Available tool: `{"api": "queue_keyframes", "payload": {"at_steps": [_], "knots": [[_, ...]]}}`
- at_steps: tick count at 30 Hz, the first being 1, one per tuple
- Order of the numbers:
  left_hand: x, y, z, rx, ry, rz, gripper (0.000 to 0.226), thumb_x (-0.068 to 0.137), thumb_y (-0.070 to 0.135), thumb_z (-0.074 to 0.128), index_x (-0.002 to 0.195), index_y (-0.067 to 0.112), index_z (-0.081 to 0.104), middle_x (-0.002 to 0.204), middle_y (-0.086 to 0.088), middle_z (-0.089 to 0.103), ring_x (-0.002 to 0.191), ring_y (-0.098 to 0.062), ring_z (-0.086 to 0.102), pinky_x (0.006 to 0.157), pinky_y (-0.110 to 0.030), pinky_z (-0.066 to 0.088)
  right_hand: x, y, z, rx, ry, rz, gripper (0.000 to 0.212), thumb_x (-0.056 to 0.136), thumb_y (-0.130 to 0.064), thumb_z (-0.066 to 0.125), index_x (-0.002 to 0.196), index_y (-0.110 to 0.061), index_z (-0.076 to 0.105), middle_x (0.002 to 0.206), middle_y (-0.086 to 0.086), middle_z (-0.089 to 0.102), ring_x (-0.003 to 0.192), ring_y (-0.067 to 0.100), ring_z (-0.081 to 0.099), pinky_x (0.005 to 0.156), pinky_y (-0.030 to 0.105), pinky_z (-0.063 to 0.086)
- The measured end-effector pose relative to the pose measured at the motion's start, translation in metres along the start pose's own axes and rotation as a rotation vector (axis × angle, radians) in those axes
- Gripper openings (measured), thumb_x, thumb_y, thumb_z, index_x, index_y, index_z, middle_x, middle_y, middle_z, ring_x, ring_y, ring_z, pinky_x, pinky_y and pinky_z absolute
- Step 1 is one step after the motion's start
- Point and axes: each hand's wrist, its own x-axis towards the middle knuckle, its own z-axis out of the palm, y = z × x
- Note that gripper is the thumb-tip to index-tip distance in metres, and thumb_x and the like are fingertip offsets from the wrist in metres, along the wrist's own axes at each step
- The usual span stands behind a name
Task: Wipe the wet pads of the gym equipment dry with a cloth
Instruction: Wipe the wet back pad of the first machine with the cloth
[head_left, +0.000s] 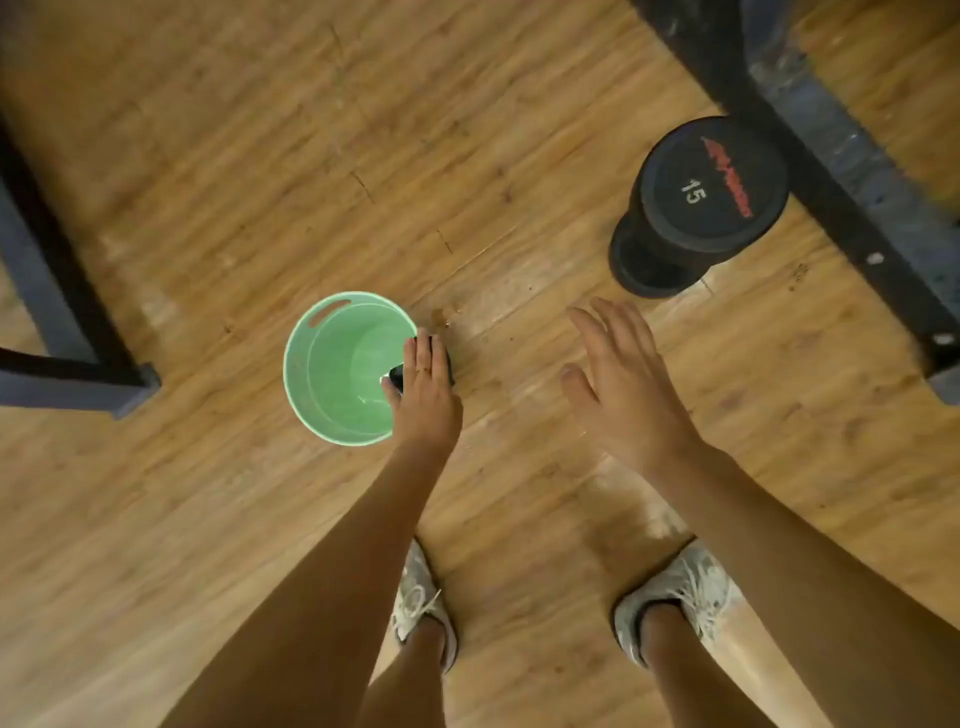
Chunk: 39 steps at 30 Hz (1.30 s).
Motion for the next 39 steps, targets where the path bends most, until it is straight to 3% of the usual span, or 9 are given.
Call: {"api": "queue_keyframes", "payload": {"at_steps": [3, 6, 12, 21, 30, 36, 39], "knots": [[0.012, -0.006, 0.010, 0.131, -0.002, 0.037, 0.076, 0.102, 0.007, 0.045, 0.162, 0.012, -0.001, 0.170, 0.000, -0.008, 0.156, -0.021, -0.009, 0.120, -0.056, 0.020, 0.006, 0.008, 0.005, 0.043, -0.015, 0.048, 0.056, 0.102, -0.029, 0.045, 0.155, -0.015, 0.032, 0.162, 0.008, 0.026, 0.153, 0.028, 0.010, 0.121, 0.050, 0.027], [0.016, -0.013, 0.013, 0.168, 0.007, 0.081, 0.079, 0.099, -0.007, 0.039, 0.162, 0.012, -0.005, 0.170, -0.001, -0.012, 0.155, -0.021, -0.013, 0.125, -0.050, 0.012, 0.008, 0.006, 0.010, 0.064, -0.039, 0.053, 0.056, 0.103, -0.028, 0.046, 0.155, -0.015, 0.032, 0.162, 0.007, 0.028, 0.153, 0.027, 0.010, 0.121, 0.049, 0.027], [0.023, -0.022, 0.004, 0.259, 0.023, 0.140, 0.085, 0.096, -0.009, 0.043, 0.160, 0.010, -0.011, 0.168, -0.005, -0.019, 0.154, -0.024, -0.017, 0.125, -0.048, 0.007, 0.014, 0.000, 0.005, 0.079, -0.057, 0.077, 0.056, 0.104, -0.027, 0.045, 0.156, -0.017, 0.029, 0.164, 0.004, 0.024, 0.155, 0.023, 0.004, 0.124, 0.046, 0.022], [0.015, -0.018, -0.059, 0.205, 0.109, 0.322, 0.075, 0.098, -0.008, 0.039, 0.161, 0.007, 0.001, 0.170, -0.010, 0.002, 0.156, -0.023, 0.002, 0.125, -0.040, 0.004, 0.008, -0.023, -0.018, -0.065, 0.020, 0.104, 0.056, 0.100, -0.023, 0.045, 0.154, -0.015, 0.032, 0.163, 0.007, 0.025, 0.154, 0.028, 0.008, 0.117, 0.050, 0.031], [-0.003, 0.057, -0.202, 0.215, 0.282, 0.510, 0.076, 0.096, -0.008, 0.045, 0.161, 0.010, 0.010, 0.169, -0.007, 0.011, 0.156, -0.021, 0.010, 0.123, -0.044, 0.003, -0.013, -0.057, -0.128, -0.290, 0.207, 0.127, 0.055, 0.096, -0.024, 0.053, 0.148, -0.011, 0.043, 0.158, 0.014, 0.033, 0.151, 0.037, 0.019, 0.117, 0.059, 0.024], [-0.038, 0.156, -0.322, 0.250, 0.304, 0.587, 0.076, 0.096, -0.010, 0.036, 0.161, 0.010, 0.004, 0.170, -0.007, 0.004, 0.157, -0.020, 0.003, 0.124, -0.045, -0.001, -0.039, -0.052, -0.246, -0.292, 0.274, 0.199, 0.058, 0.095, -0.025, 0.055, 0.150, -0.014, 0.041, 0.159, 0.014, 0.034, 0.151, 0.037, 0.020, 0.117, 0.062, 0.020], [-0.063, 0.211, -0.373, 0.274, 0.323, 0.626, 0.075, 0.094, -0.010, 0.038, 0.161, 0.009, 0.011, 0.169, -0.009, 0.012, 0.156, -0.021, 0.009, 0.124, -0.047, 0.001, -0.060, -0.047, -0.309, -0.224, 0.310, 0.268, 0.060, 0.094, -0.024, 0.058, 0.150, -0.015, 0.041, 0.157, 0.014, 0.037, 0.150, 0.037, 0.023, 0.118, 0.063, 0.023]]}}
